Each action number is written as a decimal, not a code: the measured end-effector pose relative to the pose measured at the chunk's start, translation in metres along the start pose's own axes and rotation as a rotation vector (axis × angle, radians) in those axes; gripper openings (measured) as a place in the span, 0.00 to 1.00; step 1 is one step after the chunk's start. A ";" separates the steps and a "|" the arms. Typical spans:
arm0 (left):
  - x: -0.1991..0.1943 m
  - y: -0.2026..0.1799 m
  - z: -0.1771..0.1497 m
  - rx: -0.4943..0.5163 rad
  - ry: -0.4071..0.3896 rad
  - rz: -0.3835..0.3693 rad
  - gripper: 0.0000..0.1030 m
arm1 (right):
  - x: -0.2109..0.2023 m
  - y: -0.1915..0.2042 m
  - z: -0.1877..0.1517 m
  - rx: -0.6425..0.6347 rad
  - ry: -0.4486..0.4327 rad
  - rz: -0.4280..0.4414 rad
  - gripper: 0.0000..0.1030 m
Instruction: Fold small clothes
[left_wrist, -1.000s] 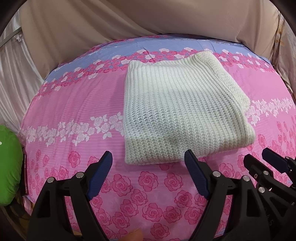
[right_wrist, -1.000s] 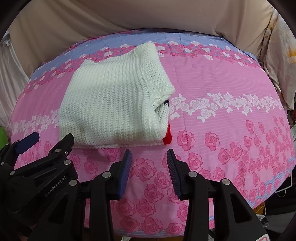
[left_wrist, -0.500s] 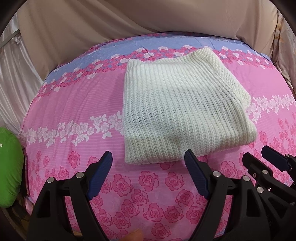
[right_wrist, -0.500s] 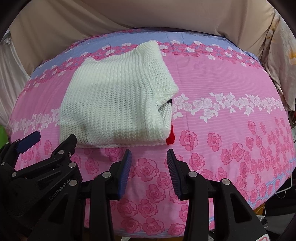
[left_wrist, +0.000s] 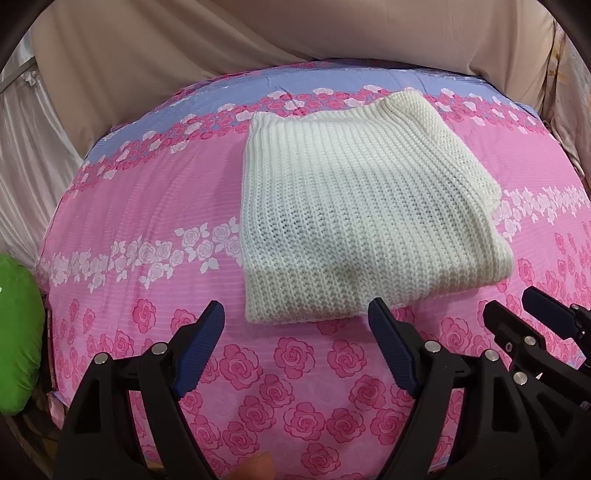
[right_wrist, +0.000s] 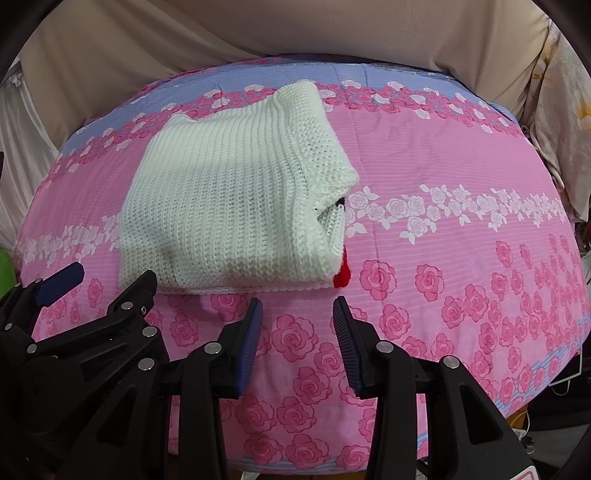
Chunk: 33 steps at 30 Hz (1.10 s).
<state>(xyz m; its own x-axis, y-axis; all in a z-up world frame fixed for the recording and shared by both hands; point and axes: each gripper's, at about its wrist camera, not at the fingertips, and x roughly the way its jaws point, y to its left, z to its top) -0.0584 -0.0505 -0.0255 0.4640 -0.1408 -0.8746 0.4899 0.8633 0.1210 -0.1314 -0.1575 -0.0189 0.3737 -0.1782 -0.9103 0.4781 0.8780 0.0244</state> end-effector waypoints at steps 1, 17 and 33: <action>0.000 0.000 0.000 0.001 0.002 0.000 0.75 | 0.000 0.000 0.000 -0.002 0.000 0.000 0.39; 0.002 -0.003 0.001 0.008 0.015 -0.002 0.75 | 0.001 -0.003 0.002 -0.002 0.003 -0.002 0.39; 0.003 -0.008 0.007 0.029 0.005 0.004 0.77 | 0.004 -0.007 0.007 -0.015 0.007 -0.012 0.34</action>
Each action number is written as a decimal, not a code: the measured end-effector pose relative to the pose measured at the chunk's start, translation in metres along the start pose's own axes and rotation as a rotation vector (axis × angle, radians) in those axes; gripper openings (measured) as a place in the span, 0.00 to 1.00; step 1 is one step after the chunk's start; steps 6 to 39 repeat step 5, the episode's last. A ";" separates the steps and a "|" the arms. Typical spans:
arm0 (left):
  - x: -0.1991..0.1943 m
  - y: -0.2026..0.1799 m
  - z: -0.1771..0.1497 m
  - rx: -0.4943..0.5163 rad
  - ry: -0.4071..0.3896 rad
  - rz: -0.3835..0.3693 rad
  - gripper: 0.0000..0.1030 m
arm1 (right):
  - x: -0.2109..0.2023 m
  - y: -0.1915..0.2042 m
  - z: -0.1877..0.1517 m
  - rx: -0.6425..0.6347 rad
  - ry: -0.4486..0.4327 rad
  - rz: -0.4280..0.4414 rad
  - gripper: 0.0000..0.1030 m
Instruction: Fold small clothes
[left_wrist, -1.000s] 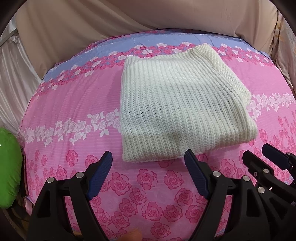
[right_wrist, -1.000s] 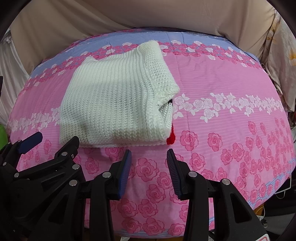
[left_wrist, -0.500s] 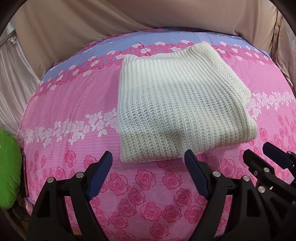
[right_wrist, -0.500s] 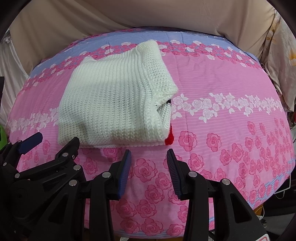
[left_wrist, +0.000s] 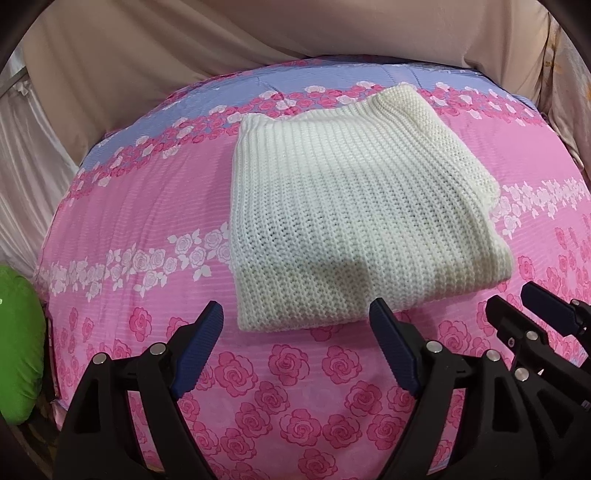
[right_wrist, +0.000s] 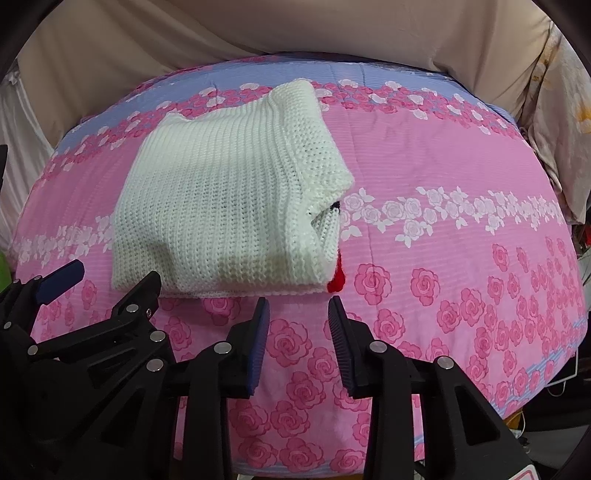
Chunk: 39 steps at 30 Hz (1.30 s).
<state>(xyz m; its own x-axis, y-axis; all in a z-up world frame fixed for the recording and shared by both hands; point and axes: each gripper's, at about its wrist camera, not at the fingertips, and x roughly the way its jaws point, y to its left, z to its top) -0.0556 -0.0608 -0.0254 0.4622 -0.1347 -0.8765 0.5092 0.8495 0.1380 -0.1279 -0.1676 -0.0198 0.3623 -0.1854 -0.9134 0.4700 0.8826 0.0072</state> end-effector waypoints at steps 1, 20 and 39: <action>0.000 0.000 0.001 0.001 -0.003 0.000 0.77 | 0.000 0.000 0.000 0.000 -0.002 -0.001 0.34; 0.001 0.000 0.002 -0.005 0.000 -0.001 0.77 | 0.000 -0.001 0.003 -0.002 -0.004 -0.002 0.34; 0.001 0.000 0.002 -0.005 0.000 -0.001 0.77 | 0.000 -0.001 0.003 -0.002 -0.004 -0.002 0.34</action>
